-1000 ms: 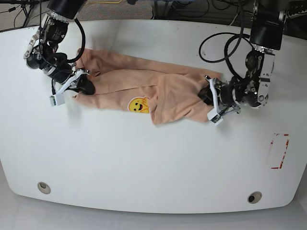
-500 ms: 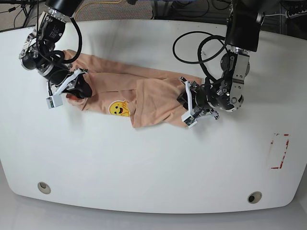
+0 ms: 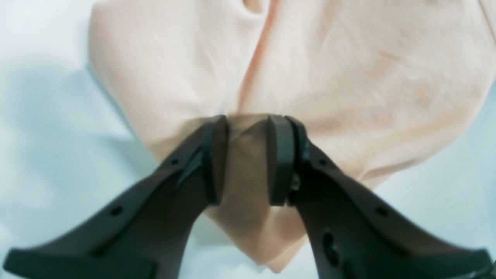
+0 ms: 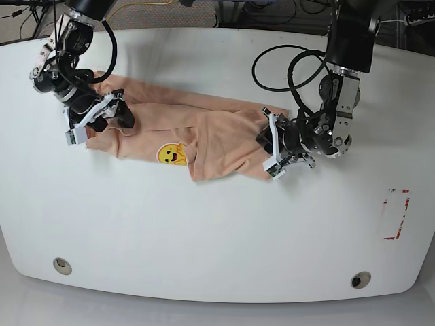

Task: Layout the t-shirt on the table in an organized manner, then fold the t-shirt properly
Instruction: 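Grasp the opposite shirt end with the right gripper, holding with the left, then fold both held shirt ends inward toward each other over the middle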

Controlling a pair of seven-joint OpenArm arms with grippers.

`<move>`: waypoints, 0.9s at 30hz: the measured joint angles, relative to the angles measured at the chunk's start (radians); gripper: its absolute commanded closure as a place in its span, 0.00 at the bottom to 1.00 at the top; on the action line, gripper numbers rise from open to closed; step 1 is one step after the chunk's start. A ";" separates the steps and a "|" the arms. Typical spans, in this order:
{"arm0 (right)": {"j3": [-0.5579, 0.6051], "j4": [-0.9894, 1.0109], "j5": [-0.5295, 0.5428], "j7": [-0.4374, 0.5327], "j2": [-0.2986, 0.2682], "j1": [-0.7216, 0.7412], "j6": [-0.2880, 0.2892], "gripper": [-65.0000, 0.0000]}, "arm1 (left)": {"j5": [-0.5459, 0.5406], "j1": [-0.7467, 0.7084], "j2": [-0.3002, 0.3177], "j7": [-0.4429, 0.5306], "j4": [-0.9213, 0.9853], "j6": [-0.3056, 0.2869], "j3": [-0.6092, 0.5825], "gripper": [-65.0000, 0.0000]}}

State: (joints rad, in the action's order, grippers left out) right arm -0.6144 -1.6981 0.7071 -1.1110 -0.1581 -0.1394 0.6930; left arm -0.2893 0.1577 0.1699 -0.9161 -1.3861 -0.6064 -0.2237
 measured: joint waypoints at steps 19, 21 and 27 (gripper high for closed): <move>-0.144 0.212 -0.017 0.008 -0.050 0.057 -0.003 0.25 | -0.013 -0.037 0.036 0.028 -0.004 -0.099 0.071 0.76; -0.144 0.227 -0.020 0.008 -0.050 0.060 -0.002 0.25 | -0.018 -0.041 0.038 0.027 -0.003 -0.102 0.086 0.76; -0.181 0.296 0.000 0.009 -0.040 0.100 0.003 0.25 | -0.024 -0.047 0.068 0.035 -0.005 -0.106 0.095 0.76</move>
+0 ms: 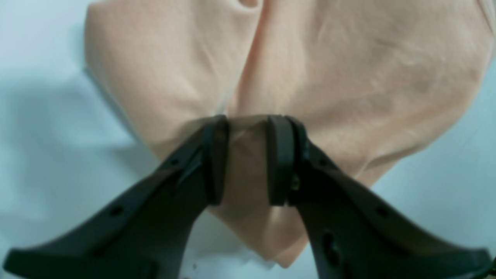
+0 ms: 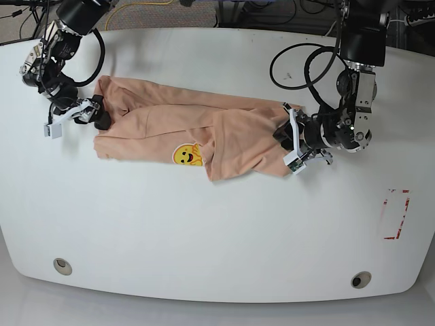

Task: Layout the t-shirt on the table in an organized manner, then fold the t-shirt properly
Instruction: 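Fold both held shirt ends inward toward each other over the middle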

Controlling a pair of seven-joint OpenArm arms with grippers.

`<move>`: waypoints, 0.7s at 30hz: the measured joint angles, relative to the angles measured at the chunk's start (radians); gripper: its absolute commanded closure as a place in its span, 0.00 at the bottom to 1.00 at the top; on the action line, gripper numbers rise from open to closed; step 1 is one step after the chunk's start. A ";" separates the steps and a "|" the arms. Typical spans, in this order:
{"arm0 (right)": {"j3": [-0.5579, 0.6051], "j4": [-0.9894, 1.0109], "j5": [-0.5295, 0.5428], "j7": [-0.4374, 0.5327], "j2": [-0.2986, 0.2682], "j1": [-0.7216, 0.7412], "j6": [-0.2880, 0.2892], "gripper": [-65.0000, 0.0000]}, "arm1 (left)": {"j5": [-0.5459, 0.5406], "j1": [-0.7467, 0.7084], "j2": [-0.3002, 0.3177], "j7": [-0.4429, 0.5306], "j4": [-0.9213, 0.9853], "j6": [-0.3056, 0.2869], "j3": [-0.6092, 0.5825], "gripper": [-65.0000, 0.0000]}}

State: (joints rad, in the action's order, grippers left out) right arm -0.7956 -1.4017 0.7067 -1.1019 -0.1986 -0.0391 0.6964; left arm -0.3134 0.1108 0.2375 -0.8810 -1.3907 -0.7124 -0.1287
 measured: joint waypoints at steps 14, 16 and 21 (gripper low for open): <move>-0.064 0.154 0.038 0.002 -0.005 0.067 0.011 0.26 | -0.001 0.000 0.039 0.003 -0.001 0.000 0.004 0.76; -0.061 0.153 0.042 -0.002 0.010 0.068 0.011 0.26 | 0.002 0.000 0.038 -0.001 -0.001 0.000 0.004 0.76; -0.060 0.108 0.048 -0.045 0.074 0.078 0.011 0.26 | 0.002 0.000 0.038 -0.003 -0.002 0.000 0.004 0.76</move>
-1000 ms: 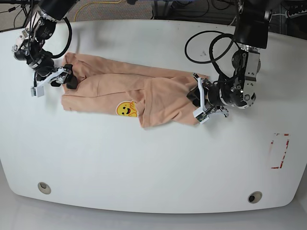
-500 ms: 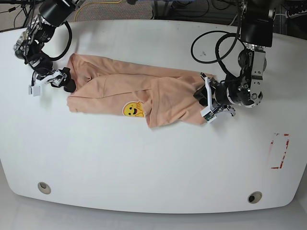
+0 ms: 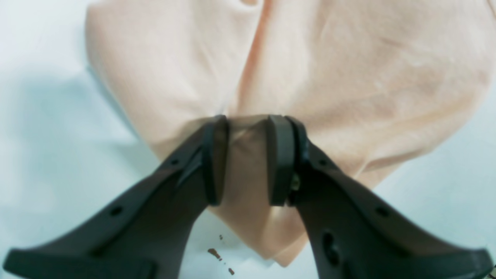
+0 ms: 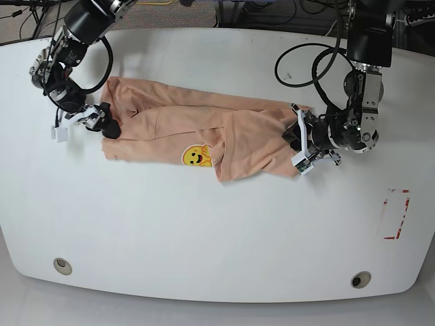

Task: Layout the t-shirt on the table in an organized manner, then fold the t-shirt properly
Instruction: 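Fold both held shirt ends inward toward each other over the middle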

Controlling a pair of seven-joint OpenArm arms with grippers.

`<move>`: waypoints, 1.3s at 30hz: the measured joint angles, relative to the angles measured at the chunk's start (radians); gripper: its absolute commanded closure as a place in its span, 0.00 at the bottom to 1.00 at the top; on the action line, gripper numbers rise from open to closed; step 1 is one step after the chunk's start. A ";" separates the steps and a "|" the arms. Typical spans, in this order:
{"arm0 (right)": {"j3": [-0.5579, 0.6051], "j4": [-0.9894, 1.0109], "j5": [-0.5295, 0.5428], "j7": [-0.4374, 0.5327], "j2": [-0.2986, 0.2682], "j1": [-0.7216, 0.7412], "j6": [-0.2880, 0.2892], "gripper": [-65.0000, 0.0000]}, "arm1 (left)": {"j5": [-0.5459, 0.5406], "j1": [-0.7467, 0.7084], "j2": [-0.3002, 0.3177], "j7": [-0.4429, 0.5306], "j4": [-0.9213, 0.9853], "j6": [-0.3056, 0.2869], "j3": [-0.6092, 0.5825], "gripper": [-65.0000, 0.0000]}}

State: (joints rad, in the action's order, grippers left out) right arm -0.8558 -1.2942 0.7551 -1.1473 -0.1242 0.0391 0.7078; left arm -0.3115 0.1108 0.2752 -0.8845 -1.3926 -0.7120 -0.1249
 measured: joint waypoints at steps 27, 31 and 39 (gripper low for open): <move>0.099 -0.064 -0.071 -0.016 0.068 0.004 -0.012 0.93 | 0.000 0.000 0.000 0.000 0.000 0.000 -0.001 0.76; 0.102 -0.119 -0.076 -0.027 0.069 0.001 -0.011 0.94 | 0.001 0.000 0.000 0.000 0.000 0.000 -0.001 0.76; 0.216 -0.388 -0.071 -0.018 0.068 -0.069 -0.015 0.96 | 0.027 0.006 -0.021 -0.008 -0.001 0.001 -0.001 0.76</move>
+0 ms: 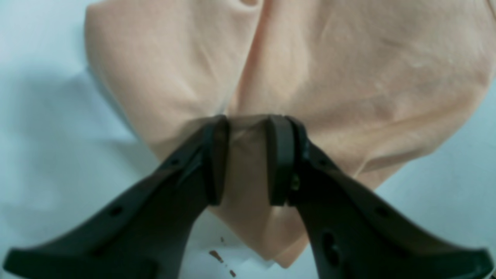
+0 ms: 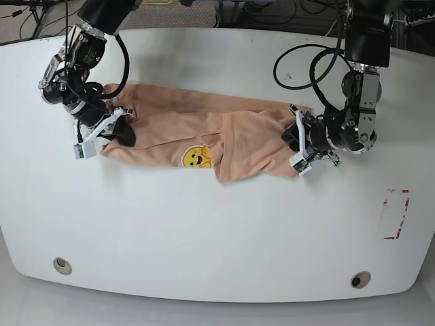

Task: Layout the t-shirt on the table in an organized manner, then fold the t-shirt properly
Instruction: 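Fold both held shirt ends inward toward each other over the middle, then press the bundled shirt together, then open and lift the left gripper away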

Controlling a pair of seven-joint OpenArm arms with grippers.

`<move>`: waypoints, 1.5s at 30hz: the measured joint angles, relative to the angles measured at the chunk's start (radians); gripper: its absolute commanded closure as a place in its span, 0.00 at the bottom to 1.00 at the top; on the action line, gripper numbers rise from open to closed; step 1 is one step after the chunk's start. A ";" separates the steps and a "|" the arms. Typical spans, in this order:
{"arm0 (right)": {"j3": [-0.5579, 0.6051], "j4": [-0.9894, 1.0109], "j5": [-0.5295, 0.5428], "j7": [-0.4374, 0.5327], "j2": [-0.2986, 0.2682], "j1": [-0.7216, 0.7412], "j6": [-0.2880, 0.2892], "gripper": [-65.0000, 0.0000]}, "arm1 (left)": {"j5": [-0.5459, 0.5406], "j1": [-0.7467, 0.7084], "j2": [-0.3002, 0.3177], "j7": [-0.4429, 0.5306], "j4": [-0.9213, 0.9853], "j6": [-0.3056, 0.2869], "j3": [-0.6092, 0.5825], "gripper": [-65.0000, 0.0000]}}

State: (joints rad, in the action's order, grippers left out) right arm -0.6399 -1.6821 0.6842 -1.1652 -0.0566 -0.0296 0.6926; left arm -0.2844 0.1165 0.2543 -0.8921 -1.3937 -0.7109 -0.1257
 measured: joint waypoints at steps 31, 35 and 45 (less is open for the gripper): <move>0.294 -0.195 -0.005 -0.003 0.206 0.071 0.000 0.99 | 0.420 0.029 -0.300 -0.016 -0.011 0.040 0.000 0.76; 0.294 -0.131 -0.007 0.004 0.212 0.101 -0.001 0.99 | 0.419 0.018 -0.311 -0.027 -0.027 0.036 0.000 0.76; 0.294 -0.094 -0.008 0.040 0.209 0.111 -0.001 0.99 | 0.306 -0.021 -0.310 -0.113 -0.150 0.014 0.013 0.75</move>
State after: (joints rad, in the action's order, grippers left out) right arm -0.3458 -1.7763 0.6758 -1.1255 0.1520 0.0811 0.6914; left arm 0.0216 0.0956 -0.0559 -1.0050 -1.5433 -0.6971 -0.1127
